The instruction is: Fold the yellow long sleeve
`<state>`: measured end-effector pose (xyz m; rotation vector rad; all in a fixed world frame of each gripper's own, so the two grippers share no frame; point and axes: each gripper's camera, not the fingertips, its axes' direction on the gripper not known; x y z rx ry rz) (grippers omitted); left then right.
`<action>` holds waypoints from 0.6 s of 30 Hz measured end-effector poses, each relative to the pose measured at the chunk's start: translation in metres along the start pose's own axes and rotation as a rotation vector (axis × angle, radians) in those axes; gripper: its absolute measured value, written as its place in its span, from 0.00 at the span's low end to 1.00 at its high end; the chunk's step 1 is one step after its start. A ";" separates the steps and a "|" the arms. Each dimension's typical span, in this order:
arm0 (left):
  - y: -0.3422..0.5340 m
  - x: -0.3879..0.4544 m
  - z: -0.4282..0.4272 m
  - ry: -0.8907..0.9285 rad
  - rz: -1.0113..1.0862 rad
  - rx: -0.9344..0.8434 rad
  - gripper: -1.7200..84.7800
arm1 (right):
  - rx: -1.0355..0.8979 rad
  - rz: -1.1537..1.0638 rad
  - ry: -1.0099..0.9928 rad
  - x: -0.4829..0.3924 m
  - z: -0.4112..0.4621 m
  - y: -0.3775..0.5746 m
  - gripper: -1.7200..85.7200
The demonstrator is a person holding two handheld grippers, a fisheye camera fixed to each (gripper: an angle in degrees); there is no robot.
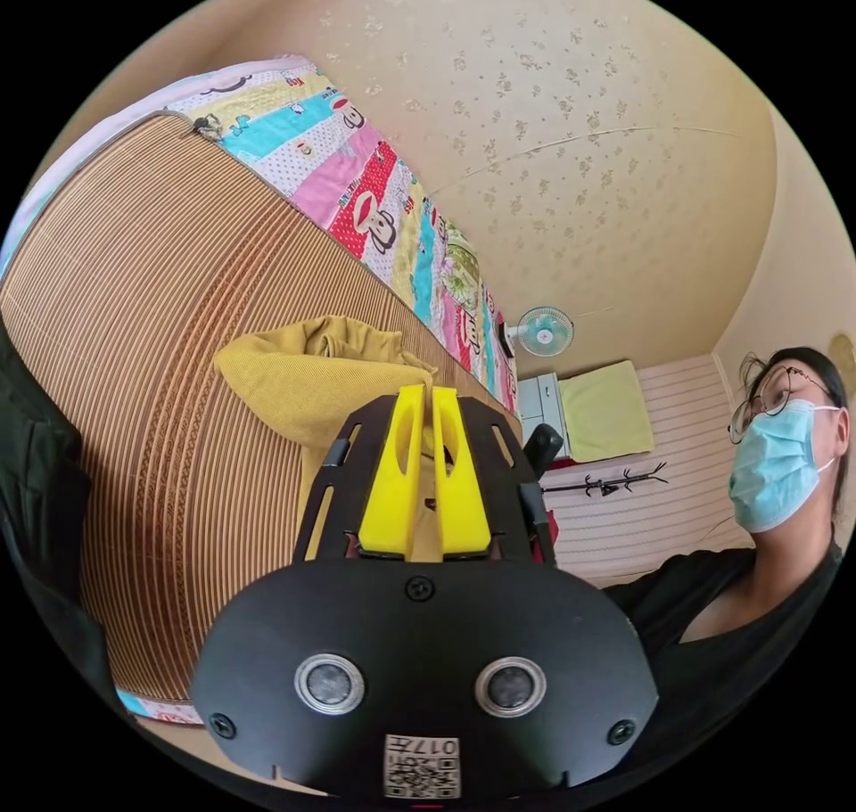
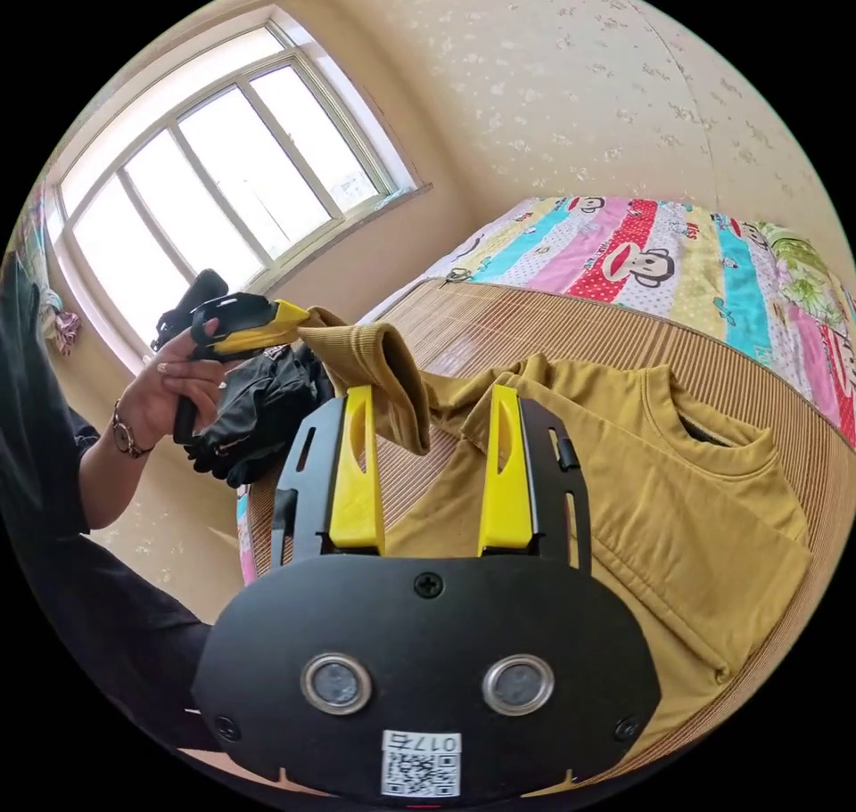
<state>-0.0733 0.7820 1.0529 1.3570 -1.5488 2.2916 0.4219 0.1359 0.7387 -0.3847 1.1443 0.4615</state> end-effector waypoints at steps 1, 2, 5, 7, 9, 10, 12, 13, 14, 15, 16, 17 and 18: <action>-0.001 0.000 -0.001 0.020 -0.005 0.000 0.01 | -0.005 -0.023 -0.097 0.003 0.000 -0.004 0.21; -0.001 0.000 -0.001 0.040 -0.013 -0.004 0.02 | -0.005 -0.032 -0.135 0.005 0.001 -0.007 0.21; -0.003 -0.001 -0.005 0.089 0.007 0.010 0.02 | 0.019 -0.048 -0.259 0.015 0.005 -0.015 0.18; -0.005 -0.002 -0.010 0.122 0.036 0.029 0.03 | 0.052 -0.029 -0.425 0.030 -0.002 -0.025 0.08; -0.006 -0.001 -0.017 0.188 0.075 0.070 0.05 | 0.131 0.025 -0.507 0.042 -0.023 -0.036 0.07; -0.007 0.002 -0.021 0.245 0.111 0.092 0.06 | 0.154 0.051 -0.538 0.047 -0.042 -0.049 0.07; -0.008 0.008 -0.022 0.279 0.144 0.090 0.08 | 0.101 0.134 -0.523 0.052 -0.075 -0.075 0.06; -0.009 0.012 -0.018 0.266 0.159 0.072 0.09 | 0.050 0.173 -0.480 0.053 -0.101 -0.089 0.06; -0.009 0.012 -0.012 0.235 0.160 0.050 0.09 | 0.031 0.165 -0.460 0.052 -0.114 -0.095 0.06; -0.009 0.011 -0.008 0.219 0.153 0.039 0.09 | 0.015 0.119 -0.408 0.050 -0.142 -0.101 0.06; -0.008 0.006 0.002 0.201 0.133 0.020 0.09 | -0.003 0.119 -0.331 0.053 -0.165 -0.101 0.06; -0.007 0.000 0.012 0.197 0.116 0.006 0.09 | -0.020 0.142 -0.284 0.058 -0.175 -0.099 0.06; -0.006 -0.004 0.018 0.195 0.111 -0.001 0.09 | -0.076 0.218 -0.171 0.073 -0.187 -0.090 0.06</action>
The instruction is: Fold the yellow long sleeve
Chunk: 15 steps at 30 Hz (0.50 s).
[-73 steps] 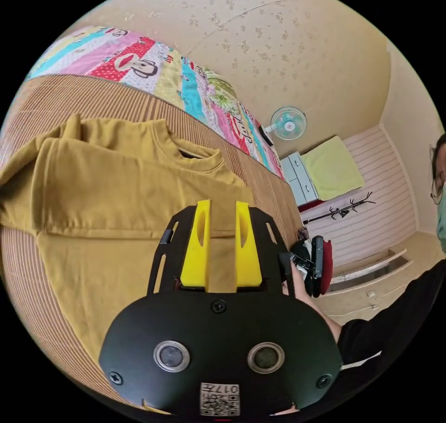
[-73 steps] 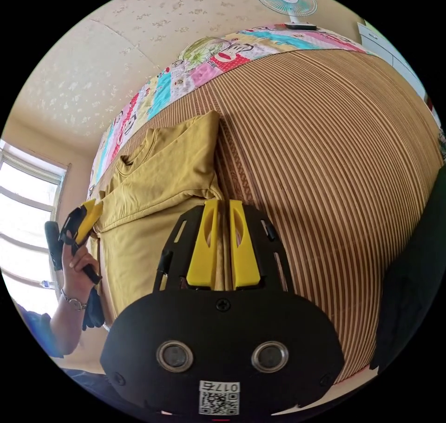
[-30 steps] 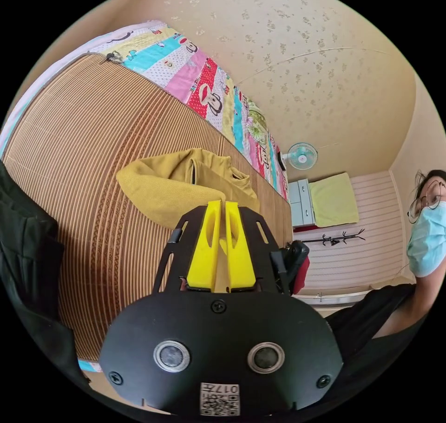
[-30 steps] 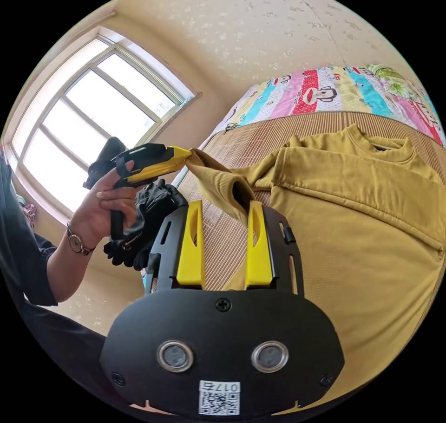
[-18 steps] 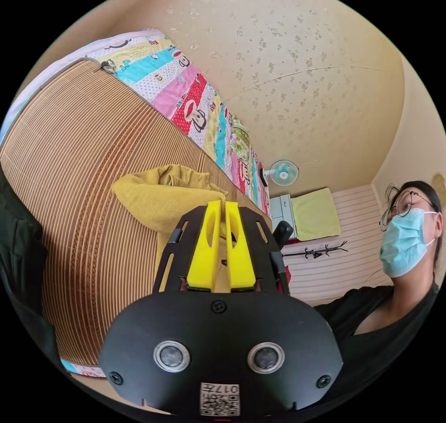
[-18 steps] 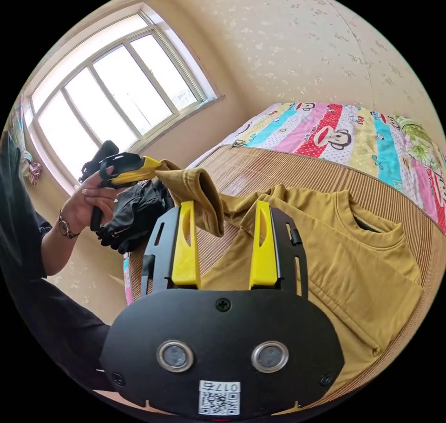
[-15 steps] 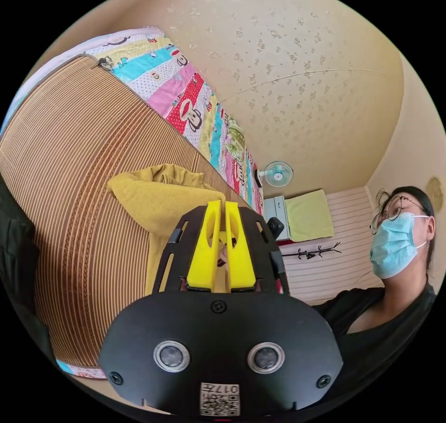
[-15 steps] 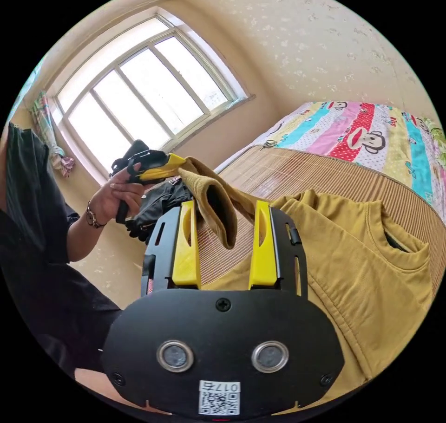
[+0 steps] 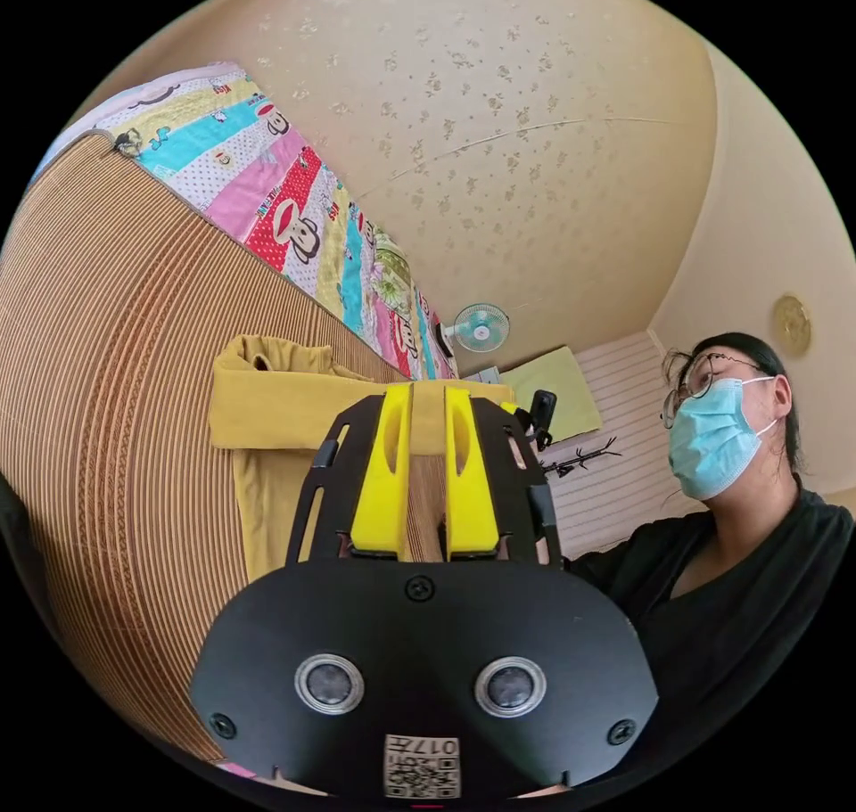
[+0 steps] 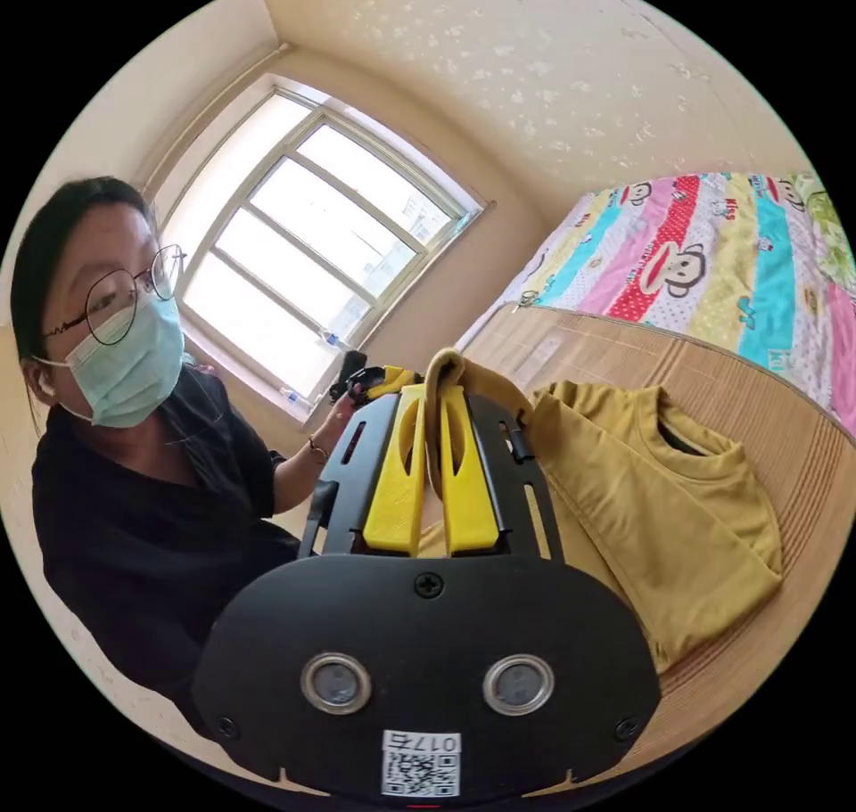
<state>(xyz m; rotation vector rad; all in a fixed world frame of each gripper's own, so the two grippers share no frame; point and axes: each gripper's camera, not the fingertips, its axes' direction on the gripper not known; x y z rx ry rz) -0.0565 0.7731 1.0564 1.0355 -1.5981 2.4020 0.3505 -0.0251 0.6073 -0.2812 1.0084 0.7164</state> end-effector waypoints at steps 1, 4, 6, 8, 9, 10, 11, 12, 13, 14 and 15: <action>0.002 -0.010 0.011 -0.024 -0.011 -0.016 0.09 | -0.064 0.130 0.127 0.026 -0.006 0.011 0.06; -0.001 -0.037 0.044 -0.171 -0.021 -0.092 0.09 | -0.261 0.457 0.290 0.104 0.011 0.052 0.06; -0.010 -0.050 0.064 -0.255 0.012 -0.139 0.10 | -0.302 0.578 0.332 0.129 0.028 0.074 0.06; -0.026 -0.067 0.086 -0.352 0.032 -0.183 0.11 | -0.284 0.610 0.328 0.129 0.041 0.081 0.06; -0.030 -0.071 0.091 -0.369 0.035 -0.188 0.11 | -0.265 0.588 0.305 0.118 0.045 0.078 0.06; -0.038 -0.076 0.100 -0.389 0.059 -0.198 0.12 | -0.245 0.537 0.272 0.100 0.046 0.069 0.05; -0.045 -0.080 0.110 -0.413 0.089 -0.215 0.12 | -0.227 0.494 0.250 0.087 0.045 0.062 0.05; -0.048 -0.083 0.116 -0.435 0.094 -0.228 0.12 | -0.172 0.403 0.203 0.060 0.039 0.048 0.05; -0.053 -0.090 0.126 -0.482 0.091 -0.250 0.12 | -0.090 0.303 0.147 0.030 0.027 0.034 0.05; -0.054 -0.097 0.133 -0.505 0.094 -0.258 0.12 | -0.041 0.249 0.124 0.016 0.019 0.028 0.05; -0.054 -0.100 0.136 -0.507 0.098 -0.259 0.12 | 0.057 0.136 0.103 -0.011 0.003 0.017 0.05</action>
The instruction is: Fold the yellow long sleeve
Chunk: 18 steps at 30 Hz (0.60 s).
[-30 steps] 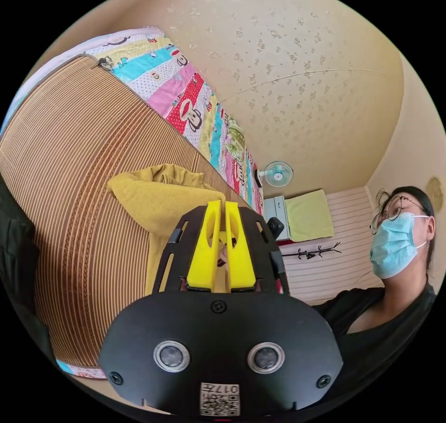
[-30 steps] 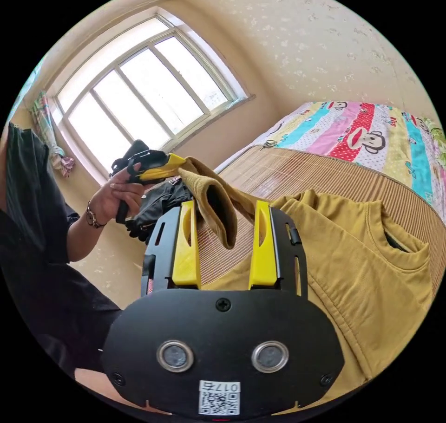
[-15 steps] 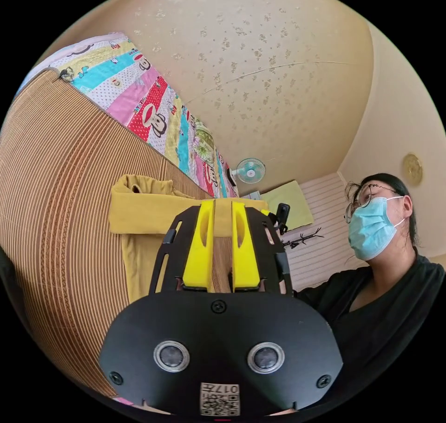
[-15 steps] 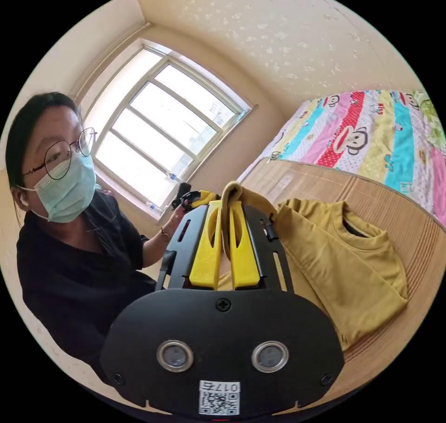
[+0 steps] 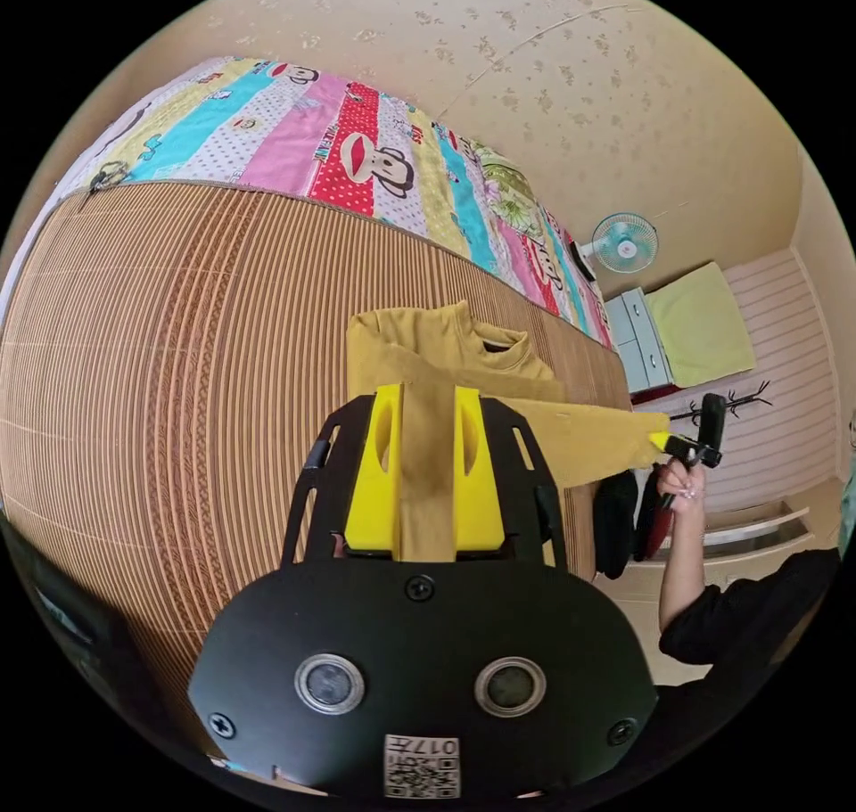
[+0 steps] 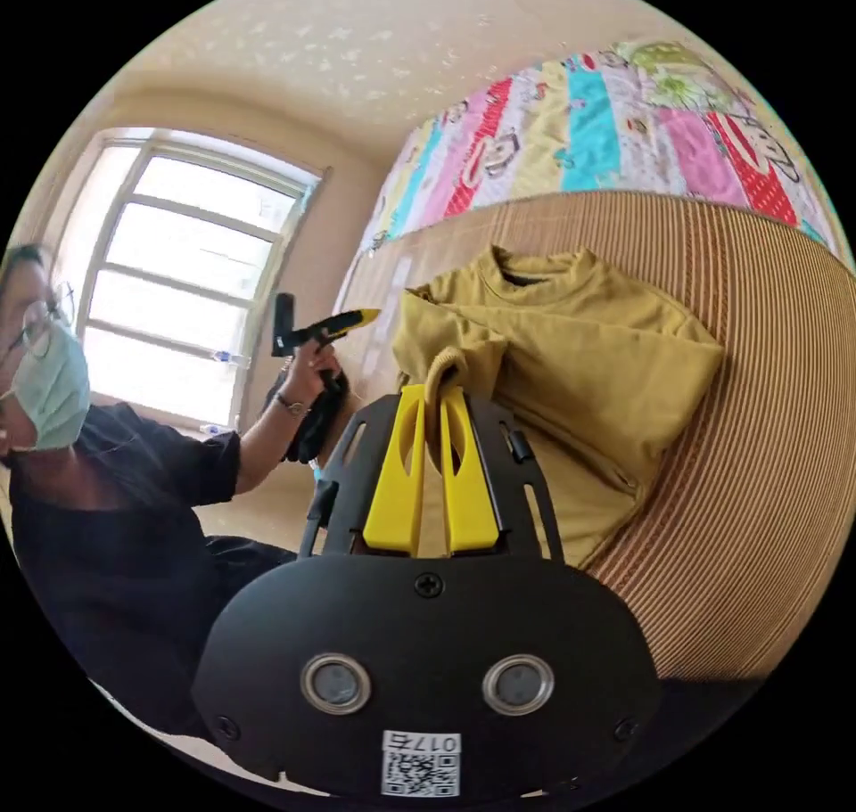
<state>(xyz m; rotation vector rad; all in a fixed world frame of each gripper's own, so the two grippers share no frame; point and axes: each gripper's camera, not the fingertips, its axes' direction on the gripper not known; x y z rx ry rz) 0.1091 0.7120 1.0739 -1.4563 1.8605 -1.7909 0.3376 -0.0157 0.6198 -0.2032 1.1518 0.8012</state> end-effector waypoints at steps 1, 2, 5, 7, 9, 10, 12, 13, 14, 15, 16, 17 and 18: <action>0.000 -0.003 0.008 -0.004 0.001 0.004 0.12 | 0.073 -0.080 0.008 -0.018 -0.016 -0.006 0.05; 0.002 -0.006 0.016 -0.022 -0.006 0.008 0.12 | 0.089 -0.100 0.028 -0.022 -0.022 -0.010 0.05; 0.015 -0.014 0.028 -0.105 -0.054 0.042 0.12 | -0.043 0.008 0.202 0.013 -0.020 -0.028 0.05; 0.028 -0.018 0.026 -0.117 -0.084 0.111 0.12 | -0.135 0.163 0.344 0.072 0.003 -0.028 0.05; 0.040 -0.025 0.025 -0.115 -0.116 0.164 0.12 | -0.188 0.258 0.344 0.110 0.026 -0.020 0.05; 0.045 -0.031 0.026 -0.118 -0.138 0.177 0.13 | -0.233 0.341 0.336 0.129 0.042 -0.013 0.05; 0.047 -0.042 0.033 -0.104 -0.163 0.164 0.13 | -0.278 0.411 0.391 0.141 0.060 -0.005 0.06; 0.046 -0.049 0.039 -0.088 -0.170 0.153 0.13 | -0.280 0.388 0.408 0.136 0.068 -0.004 0.06; 0.044 -0.055 0.046 -0.077 -0.167 0.138 0.13 | -0.275 0.379 0.417 0.133 0.070 -0.004 0.06; 0.042 -0.057 0.050 -0.078 -0.163 0.125 0.13 | -0.262 0.370 0.441 0.126 0.071 -0.004 0.06; 0.037 -0.062 0.058 -0.103 -0.160 0.095 0.13 | -0.245 0.370 0.465 0.120 0.072 -0.003 0.06; 0.033 -0.066 0.067 -0.126 -0.144 0.049 0.11 | -0.236 0.377 0.479 0.119 0.071 -0.002 0.06; 0.030 -0.067 0.071 -0.120 -0.124 0.029 0.09 | -0.226 0.390 0.487 0.116 0.071 -0.001 0.06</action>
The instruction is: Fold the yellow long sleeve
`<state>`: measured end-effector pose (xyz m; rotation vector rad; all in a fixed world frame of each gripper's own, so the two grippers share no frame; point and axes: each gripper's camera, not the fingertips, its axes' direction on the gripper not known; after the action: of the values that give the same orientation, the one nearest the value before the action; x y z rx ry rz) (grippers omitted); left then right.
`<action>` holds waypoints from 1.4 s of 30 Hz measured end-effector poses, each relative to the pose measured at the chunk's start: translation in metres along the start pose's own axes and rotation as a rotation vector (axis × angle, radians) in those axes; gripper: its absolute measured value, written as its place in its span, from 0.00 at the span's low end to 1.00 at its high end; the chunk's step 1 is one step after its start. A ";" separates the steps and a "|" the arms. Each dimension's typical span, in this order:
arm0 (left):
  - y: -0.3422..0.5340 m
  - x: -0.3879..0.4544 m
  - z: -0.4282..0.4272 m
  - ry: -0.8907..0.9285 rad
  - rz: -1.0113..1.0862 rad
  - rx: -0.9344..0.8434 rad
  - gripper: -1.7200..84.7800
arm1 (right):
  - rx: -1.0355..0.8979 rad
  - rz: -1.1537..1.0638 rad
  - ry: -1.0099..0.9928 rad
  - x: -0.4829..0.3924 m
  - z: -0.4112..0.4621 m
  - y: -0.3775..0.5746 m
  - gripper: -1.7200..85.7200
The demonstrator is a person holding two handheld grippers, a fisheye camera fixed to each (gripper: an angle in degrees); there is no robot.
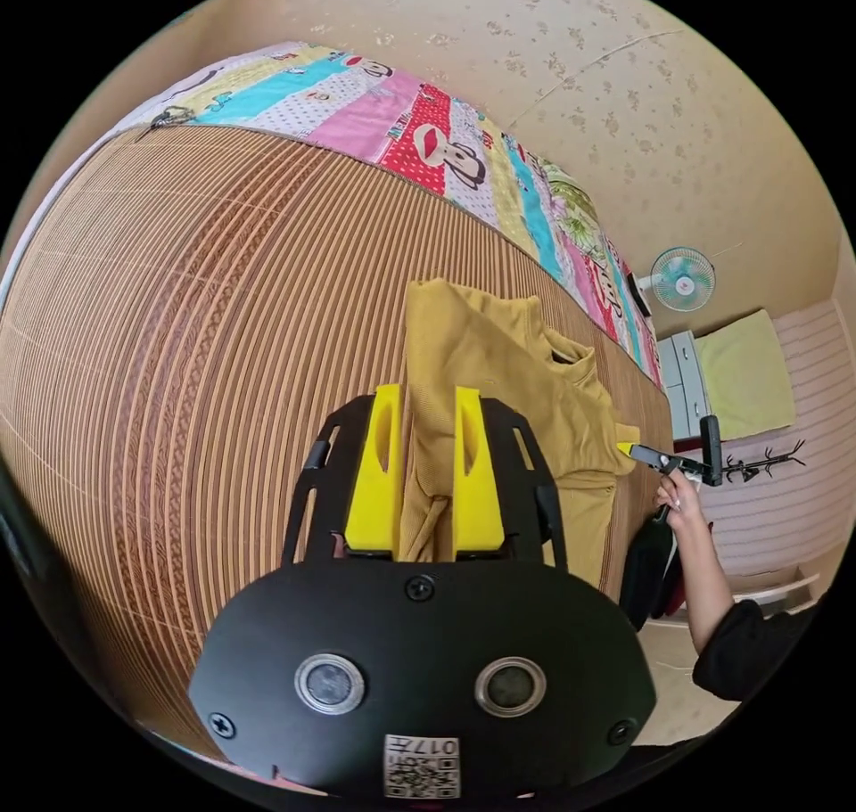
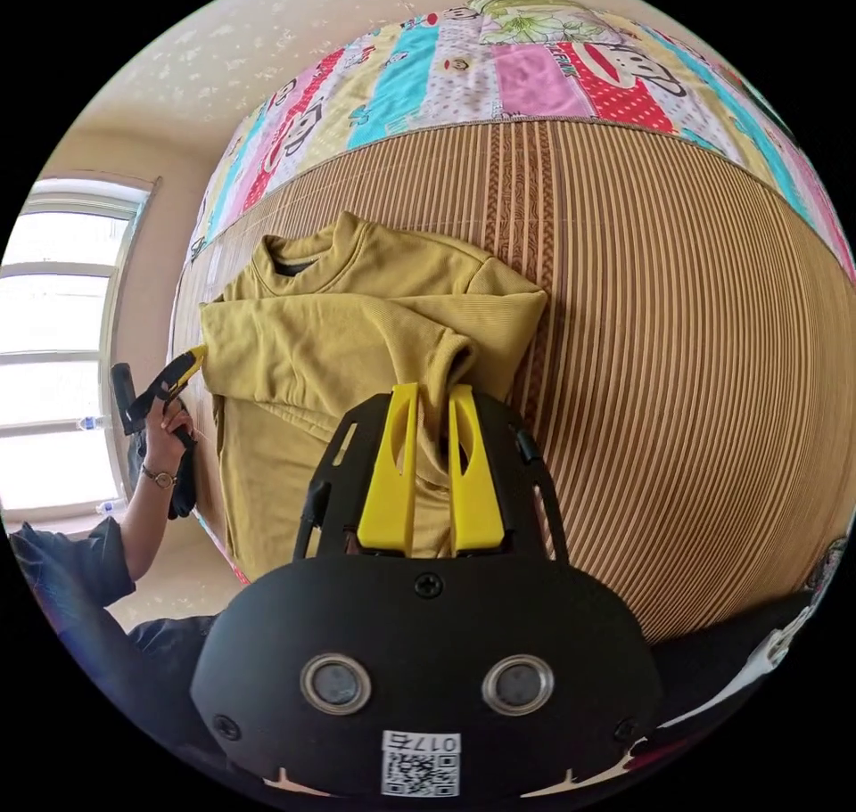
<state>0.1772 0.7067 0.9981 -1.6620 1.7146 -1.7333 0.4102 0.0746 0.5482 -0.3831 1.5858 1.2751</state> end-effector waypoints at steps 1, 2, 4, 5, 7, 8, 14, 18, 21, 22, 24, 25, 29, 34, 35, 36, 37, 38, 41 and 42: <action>-0.003 -0.002 0.001 0.012 0.032 -0.005 0.06 | -0.002 0.009 -0.027 -0.002 -0.003 0.002 0.06; -0.003 -0.007 -0.007 0.023 0.046 0.040 0.05 | -0.004 0.014 -0.040 -0.004 -0.005 0.002 0.06; -0.003 -0.025 -0.015 0.078 0.030 0.077 0.04 | 0.038 0.061 -0.048 -0.007 -0.017 0.009 0.06; -0.003 -0.041 -0.011 0.111 -0.007 0.064 0.04 | 0.058 0.082 -0.052 -0.006 -0.018 0.012 0.06; 0.000 -0.061 -0.003 0.119 -0.032 0.045 0.04 | 0.014 0.163 -0.093 0.005 0.006 0.014 0.07; 0.000 -0.071 0.002 0.130 -0.036 0.032 0.05 | -0.017 0.180 -0.094 0.008 0.015 0.015 0.07; 0.026 -0.099 -0.022 0.203 -0.098 0.100 0.14 | 0.141 0.189 -0.266 0.023 0.022 0.049 0.11; 0.047 -0.090 -0.018 0.217 -0.050 0.039 0.15 | 0.169 0.160 -0.229 0.014 0.034 0.077 0.09; 0.061 -0.088 -0.004 0.198 0.008 -0.020 0.11 | 0.259 0.128 -0.139 -0.002 0.033 0.090 0.07; 0.065 -0.089 -0.005 0.197 0.019 -0.012 0.10 | 0.332 0.091 -0.094 -0.011 0.024 0.093 0.07; 0.067 -0.090 -0.006 0.176 0.049 -0.005 0.09 | 0.376 0.071 -0.033 -0.020 0.018 0.090 0.06; 0.068 -0.091 -0.005 0.164 0.059 -0.005 0.09 | 0.344 0.097 -0.001 -0.018 0.025 0.083 0.06; 0.071 -0.097 -0.004 0.173 0.039 0.012 0.10 | 0.295 0.154 0.014 -0.003 0.061 0.076 0.07; 0.103 -0.113 -0.043 0.198 0.080 0.057 0.11 | 0.375 0.162 -0.007 -0.003 0.043 0.106 0.08; 0.119 -0.118 -0.054 0.201 0.088 0.041 0.12 | 0.362 0.156 -0.002 -0.003 0.041 0.111 0.09; 0.127 -0.119 -0.059 0.203 0.092 0.030 0.12 | 0.328 0.137 -0.003 -0.003 0.038 0.122 0.09; 0.146 -0.121 -0.067 0.197 0.098 -0.007 0.13 | 0.297 0.122 -0.004 -0.003 0.037 0.137 0.09; 0.168 -0.122 -0.073 0.173 0.101 -0.062 0.13 | 0.281 0.117 -0.002 -0.002 0.037 0.145 0.09; 0.228 -0.118 -0.078 0.093 0.113 -0.254 0.14 | 0.158 0.110 0.021 0.002 0.046 0.191 0.09; 0.240 -0.117 -0.078 0.082 0.117 -0.297 0.15 | 0.113 0.113 0.020 0.003 0.050 0.209 0.09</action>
<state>0.0298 0.7650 0.7693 -1.5791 2.1499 -1.5766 0.2770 0.1996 0.6622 -0.2386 1.7079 1.2624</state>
